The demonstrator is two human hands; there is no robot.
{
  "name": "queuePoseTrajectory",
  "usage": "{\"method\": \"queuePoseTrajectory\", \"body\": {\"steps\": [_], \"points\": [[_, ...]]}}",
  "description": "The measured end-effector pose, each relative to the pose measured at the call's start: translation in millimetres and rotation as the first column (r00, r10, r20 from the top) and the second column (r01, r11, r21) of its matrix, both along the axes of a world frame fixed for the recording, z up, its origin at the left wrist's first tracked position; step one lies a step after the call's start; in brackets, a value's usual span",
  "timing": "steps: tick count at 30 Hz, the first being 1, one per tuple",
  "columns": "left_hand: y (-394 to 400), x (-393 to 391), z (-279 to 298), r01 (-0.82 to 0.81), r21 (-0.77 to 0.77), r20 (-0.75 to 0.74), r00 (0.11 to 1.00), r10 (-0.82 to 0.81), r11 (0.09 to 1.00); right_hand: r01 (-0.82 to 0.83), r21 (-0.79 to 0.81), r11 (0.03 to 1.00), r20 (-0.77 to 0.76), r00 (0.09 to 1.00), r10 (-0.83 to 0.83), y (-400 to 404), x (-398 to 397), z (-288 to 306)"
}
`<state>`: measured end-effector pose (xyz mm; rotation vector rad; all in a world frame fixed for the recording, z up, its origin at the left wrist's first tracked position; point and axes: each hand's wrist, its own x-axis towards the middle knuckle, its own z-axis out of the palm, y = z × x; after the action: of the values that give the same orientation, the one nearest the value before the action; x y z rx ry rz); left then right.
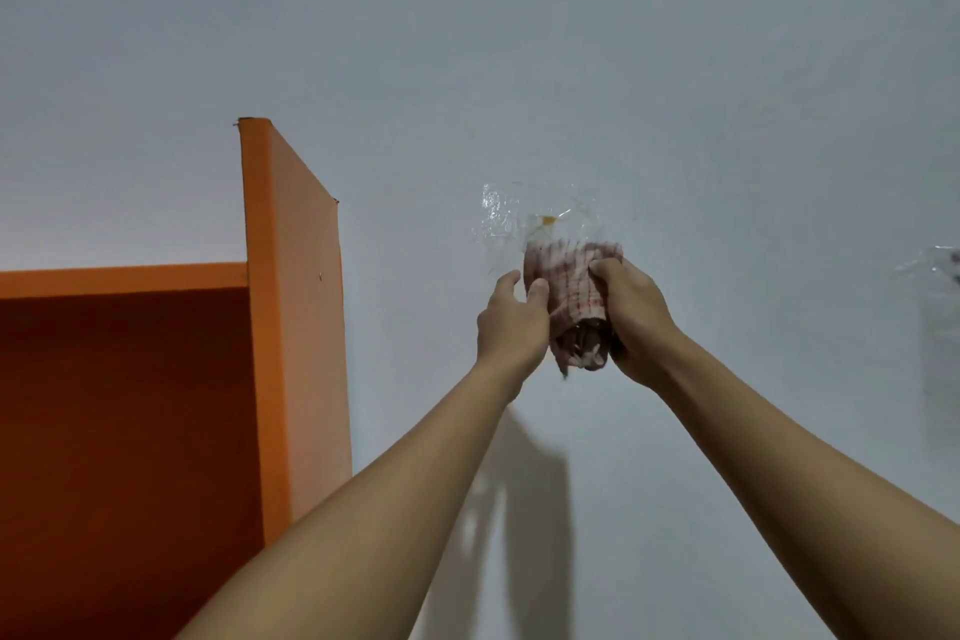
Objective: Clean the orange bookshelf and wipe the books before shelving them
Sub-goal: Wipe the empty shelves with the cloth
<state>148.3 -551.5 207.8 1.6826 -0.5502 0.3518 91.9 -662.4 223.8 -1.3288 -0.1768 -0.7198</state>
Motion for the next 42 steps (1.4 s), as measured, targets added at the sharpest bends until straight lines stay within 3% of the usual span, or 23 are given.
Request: {"method": "queuePoseTrajectory", "body": {"steps": [5, 13, 18, 22, 25, 27, 30, 32, 33, 34, 35, 37, 40, 41, 42], "points": [[27, -49, -33, -0.124, -0.091, -0.028, 0.992, 0.122, 0.988, -0.161, -0.094, 0.982, -0.109, 0.982, 0.151, 6, -47, -40], [100, -136, -96, 0.032, -0.237, -0.1, 0.993, -0.057, 0.971, -0.286, -0.113, 0.952, -0.262, 0.932, 0.249, 55, -125, -110], [174, -184, -129, 0.007, -0.29, -0.068, 0.997, -0.028, 0.957, -0.38, 0.16, 0.911, -0.28, 0.868, 0.411, 128, -170, -152], [252, -219, -164, -0.099, -0.204, -0.032, 0.995, 0.095, 0.974, -0.478, 0.485, 0.732, -0.256, 0.723, 0.641, 218, -199, -194], [312, -222, -194, -0.219, -0.108, -0.094, 0.973, 0.209, 0.97, -0.507, 0.557, 0.659, -0.281, 0.631, 0.723, 280, -213, -227], [346, -221, -212, -0.248, -0.037, -0.153, 0.959, 0.24, 0.968, -0.483, 0.529, 0.698, -0.353, 0.622, 0.699, 309, -212, -243], [391, -214, -229, -0.254, 0.11, -0.18, 0.946, 0.271, 0.961, -0.383, 0.399, 0.833, -0.525, 0.65, 0.55, 337, -203, -247], [420, -205, -236, -0.326, 0.214, -0.12, 0.927, 0.356, 0.921, -0.346, 0.139, 0.928, -0.589, 0.724, 0.359, 345, -192, -236], [434, -198, -240, -0.364, 0.257, -0.068, 0.917, 0.393, 0.895, -0.316, -0.068, 0.946, -0.577, 0.786, 0.221, 344, -185, -227], [447, -190, -245, -0.397, 0.307, -0.015, 0.907, 0.421, 0.865, -0.25, -0.312, 0.917, -0.521, 0.852, 0.055, 343, -175, -218], [459, -182, -249, -0.424, 0.368, 0.035, 0.896, 0.443, 0.827, -0.159, -0.548, 0.821, -0.429, 0.896, -0.113, 340, -164, -208], [479, -166, -257, -0.475, 0.479, 0.109, 0.866, 0.487, 0.738, 0.013, -0.857, 0.515, -0.213, 0.901, -0.378, 336, -136, -192], [498, -147, -268, -0.537, 0.597, 0.203, 0.82, 0.536, 0.596, 0.147, -0.989, 0.032, 0.099, 0.798, -0.594, 340, -90, -192], [503, -142, -273, -0.545, 0.639, 0.229, 0.808, 0.542, 0.543, 0.111, -0.992, -0.06, 0.125, 0.781, -0.613, 341, -76, -200], [506, -137, -279, -0.549, 0.668, 0.249, 0.801, 0.545, 0.502, 0.048, -0.997, -0.061, 0.076, 0.778, -0.624, 341, -65, -211]]}}
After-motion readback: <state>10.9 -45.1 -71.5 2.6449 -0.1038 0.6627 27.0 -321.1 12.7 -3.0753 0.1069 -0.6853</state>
